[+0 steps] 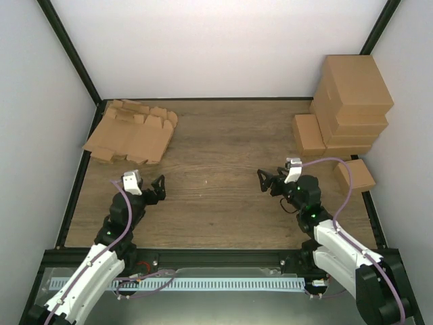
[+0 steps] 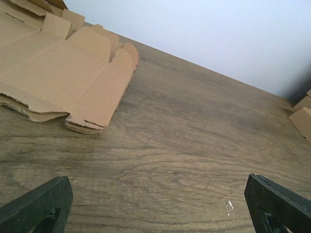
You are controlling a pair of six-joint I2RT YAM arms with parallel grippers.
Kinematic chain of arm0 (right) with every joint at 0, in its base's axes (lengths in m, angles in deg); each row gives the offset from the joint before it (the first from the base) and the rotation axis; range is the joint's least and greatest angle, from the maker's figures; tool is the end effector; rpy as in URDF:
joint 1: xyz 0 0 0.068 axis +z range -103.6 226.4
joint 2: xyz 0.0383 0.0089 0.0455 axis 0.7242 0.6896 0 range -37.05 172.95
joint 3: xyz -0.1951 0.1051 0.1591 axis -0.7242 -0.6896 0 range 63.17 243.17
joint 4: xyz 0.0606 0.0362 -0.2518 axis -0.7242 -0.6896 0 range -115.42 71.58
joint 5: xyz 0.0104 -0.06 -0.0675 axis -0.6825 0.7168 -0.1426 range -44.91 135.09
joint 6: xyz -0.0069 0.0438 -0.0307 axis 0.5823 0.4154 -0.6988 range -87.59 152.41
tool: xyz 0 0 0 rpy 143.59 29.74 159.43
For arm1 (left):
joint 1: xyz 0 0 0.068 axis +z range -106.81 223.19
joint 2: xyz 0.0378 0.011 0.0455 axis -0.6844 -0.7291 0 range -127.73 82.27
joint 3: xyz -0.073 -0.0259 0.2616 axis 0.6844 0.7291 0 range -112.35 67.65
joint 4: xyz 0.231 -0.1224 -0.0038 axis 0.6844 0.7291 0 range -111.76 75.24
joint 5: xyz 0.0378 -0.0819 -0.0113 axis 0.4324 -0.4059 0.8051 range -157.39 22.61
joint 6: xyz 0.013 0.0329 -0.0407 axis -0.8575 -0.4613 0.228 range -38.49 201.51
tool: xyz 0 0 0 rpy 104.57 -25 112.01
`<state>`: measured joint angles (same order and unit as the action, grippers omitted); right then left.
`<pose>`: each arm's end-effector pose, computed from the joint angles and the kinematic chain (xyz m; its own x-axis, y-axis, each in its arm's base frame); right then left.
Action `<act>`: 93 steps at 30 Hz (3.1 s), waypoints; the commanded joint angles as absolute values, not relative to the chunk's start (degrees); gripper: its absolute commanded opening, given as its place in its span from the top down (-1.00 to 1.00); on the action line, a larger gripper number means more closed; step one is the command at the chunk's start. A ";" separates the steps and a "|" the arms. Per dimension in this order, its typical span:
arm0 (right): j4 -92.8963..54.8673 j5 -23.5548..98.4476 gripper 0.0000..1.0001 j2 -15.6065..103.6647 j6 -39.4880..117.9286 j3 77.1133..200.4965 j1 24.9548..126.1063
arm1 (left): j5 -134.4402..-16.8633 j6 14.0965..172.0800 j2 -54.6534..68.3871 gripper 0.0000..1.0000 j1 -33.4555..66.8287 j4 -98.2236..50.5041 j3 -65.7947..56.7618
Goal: Fold the paper box
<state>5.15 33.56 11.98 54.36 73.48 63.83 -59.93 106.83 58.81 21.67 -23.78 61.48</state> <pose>0.1704 0.0610 0.1779 -0.4098 0.2553 -0.8757 -0.3497 0.8427 0.4093 0.1274 -0.0451 0.1743 -0.3271 -0.3269 -0.8866 0.1186 0.9166 -0.3817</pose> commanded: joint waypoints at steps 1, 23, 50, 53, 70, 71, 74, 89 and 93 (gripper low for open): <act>5.36 33.98 -1.00 10.06 54.72 73.38 63.76 | -59.01 106.97 58.47 -1.00 21.66 -24.58 60.90; 4.45 36.10 -1.00 8.23 56.09 72.71 63.80 | -47.89 105.99 24.95 -1.00 21.81 -11.91 32.08; 6.35 36.76 -1.00 8.66 55.87 72.24 63.74 | -74.54 109.13 -8.81 -0.62 53.29 4.86 0.07; 6.30 36.77 -1.00 8.88 55.96 72.23 63.74 | -84.43 115.34 -10.09 -0.52 59.35 0.07 2.84; 5.59 38.66 -1.00 10.87 56.66 73.19 63.69 | -90.30 128.37 -14.09 -0.12 66.48 -5.99 6.31; 5.60 38.75 -1.00 10.85 56.67 73.19 63.75 | -89.46 129.09 -14.11 -0.12 66.48 -5.37 6.35; 5.57 38.91 -1.00 10.77 56.77 73.23 63.80 | -88.62 131.48 -14.16 -0.11 66.43 -4.51 7.25; 5.61 39.29 -1.00 11.33 56.91 73.36 63.73 | -90.01 136.03 -15.52 -0.01 66.35 -7.80 9.67; 5.52 39.42 -1.00 11.29 56.82 73.41 63.73 | -90.06 136.26 -15.98 0.13 66.30 -7.89 9.00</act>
